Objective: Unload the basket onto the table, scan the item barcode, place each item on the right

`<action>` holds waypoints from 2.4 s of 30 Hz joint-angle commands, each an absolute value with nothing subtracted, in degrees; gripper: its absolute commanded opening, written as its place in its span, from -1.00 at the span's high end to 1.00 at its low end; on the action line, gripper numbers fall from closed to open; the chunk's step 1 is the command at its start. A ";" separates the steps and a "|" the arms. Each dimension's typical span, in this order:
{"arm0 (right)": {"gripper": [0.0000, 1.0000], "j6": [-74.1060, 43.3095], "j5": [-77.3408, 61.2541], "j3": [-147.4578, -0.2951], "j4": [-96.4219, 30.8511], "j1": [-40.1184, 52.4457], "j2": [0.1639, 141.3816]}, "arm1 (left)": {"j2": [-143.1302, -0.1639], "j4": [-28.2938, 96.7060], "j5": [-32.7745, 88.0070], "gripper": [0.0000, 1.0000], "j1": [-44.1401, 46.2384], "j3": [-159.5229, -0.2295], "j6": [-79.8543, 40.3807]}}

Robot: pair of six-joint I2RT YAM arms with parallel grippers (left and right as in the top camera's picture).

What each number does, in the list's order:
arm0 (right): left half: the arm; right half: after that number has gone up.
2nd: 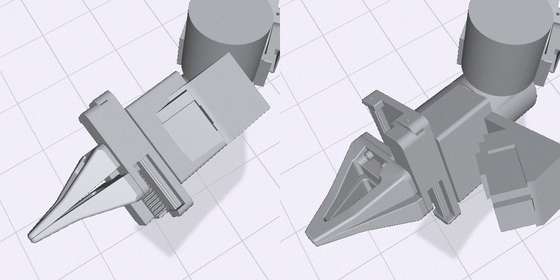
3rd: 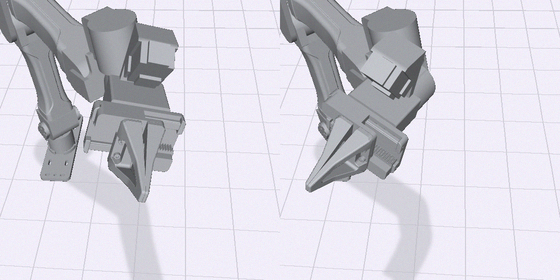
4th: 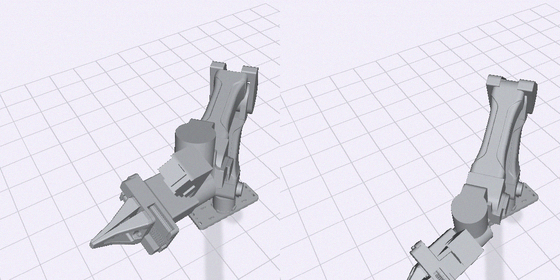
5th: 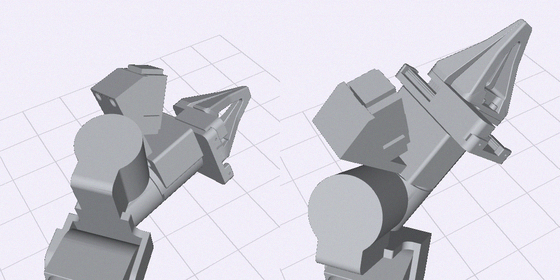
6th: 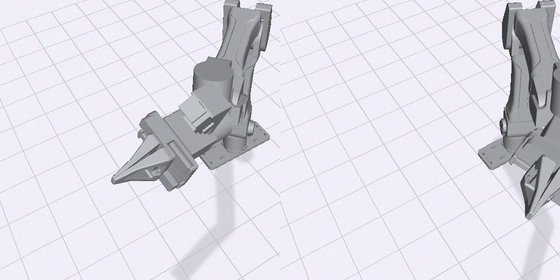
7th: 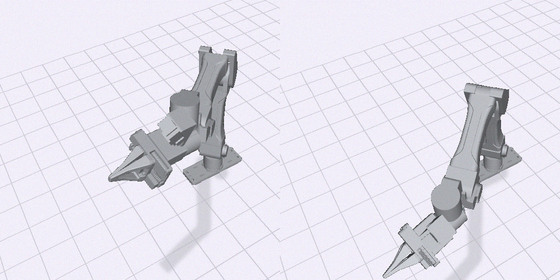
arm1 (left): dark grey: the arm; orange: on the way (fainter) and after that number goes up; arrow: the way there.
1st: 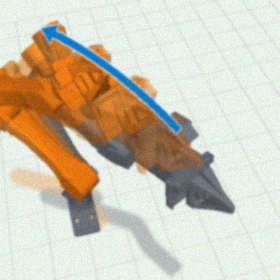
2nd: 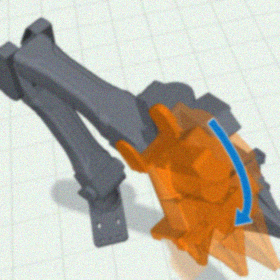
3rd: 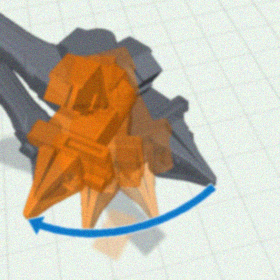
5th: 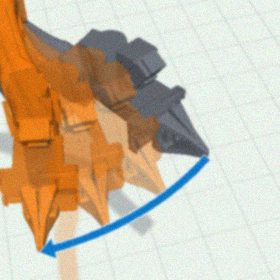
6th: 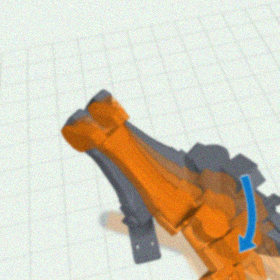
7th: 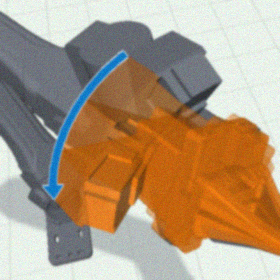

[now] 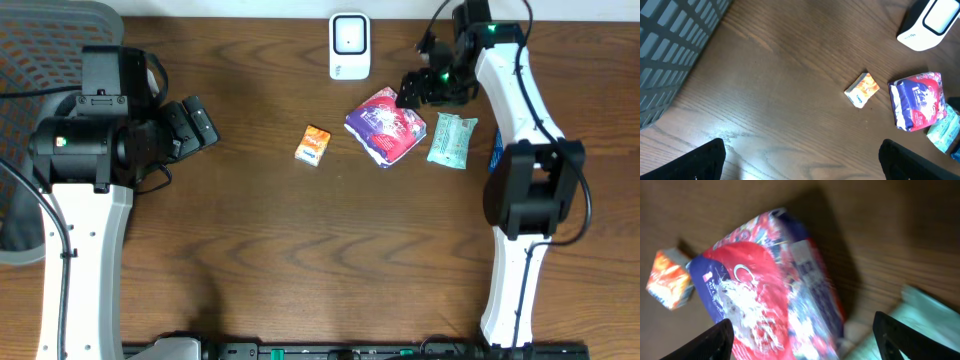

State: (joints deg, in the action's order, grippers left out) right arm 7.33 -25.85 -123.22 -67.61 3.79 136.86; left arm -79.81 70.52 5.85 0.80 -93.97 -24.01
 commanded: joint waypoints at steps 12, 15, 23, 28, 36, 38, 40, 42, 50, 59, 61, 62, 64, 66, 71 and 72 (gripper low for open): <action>0.98 1.15 -38.57 -122.96 -67.05 4.25 144.66 | -79.72 70.67 5.45 -0.96 0.56 -93.97 -23.83; 0.98 -0.01 -45.67 -123.00 -65.91 4.49 143.76 | -79.72 70.67 5.45 -0.96 0.56 -93.97 -23.83; 0.98 -17.82 -49.39 -123.00 -49.15 8.23 136.75 | -79.72 70.67 5.45 -0.96 0.56 -93.97 -23.83; 0.98 -33.80 -33.58 -123.00 -35.51 11.73 134.96 | -79.72 70.70 5.45 -0.96 0.56 -93.97 -23.83; 0.98 -37.76 -3.55 -123.00 -27.86 15.70 134.96 | -79.72 70.67 5.45 -0.96 0.56 -93.97 -23.83; 0.98 -37.71 -2.26 -123.00 -27.57 15.66 134.96 | -79.72 70.67 5.45 -0.96 0.56 -93.97 -23.86; 0.98 -37.67 -1.65 -123.00 -26.46 15.25 134.96 | -79.72 70.67 5.45 -0.96 0.56 -93.97 -23.83; 0.98 -37.67 -1.61 -123.00 -25.26 14.59 134.96 | -79.72 70.67 5.45 -0.96 0.56 -93.97 -23.86; 0.98 -37.63 -3.90 -123.00 -27.90 7.94 131.22 | -79.72 70.70 5.45 -0.96 0.56 -93.97 -23.83; 0.98 -32.18 1.72 -123.00 -44.56 -9.21 122.93 | -79.72 70.67 5.45 -0.96 0.56 -93.97 -23.83; 0.98 -30.41 3.97 -123.00 -49.36 -13.23 122.85 | -79.72 70.67 5.45 -0.95 0.56 -93.97 -23.83; 0.98 -30.15 6.96 -122.98 -53.39 -15.77 123.07 | -79.72 70.67 5.45 -0.96 0.56 -93.97 -23.83; 0.98 -30.15 12.82 -122.96 -58.54 -19.25 123.90 | -79.72 70.67 5.45 -0.96 0.56 -93.97 -23.83; 0.98 -30.13 18.09 -122.93 -61.14 -21.82 124.90 | -79.72 70.67 5.45 -0.96 0.56 -93.97 -23.83; 0.96 -29.87 27.24 -122.93 -63.02 -26.76 127.33 | -79.72 70.67 5.45 -0.96 0.56 -93.97 -23.86; 0.82 -29.87 27.55 -122.93 -62.96 -27.49 127.57 | -79.72 70.67 5.45 -0.96 0.56 -93.97 -23.83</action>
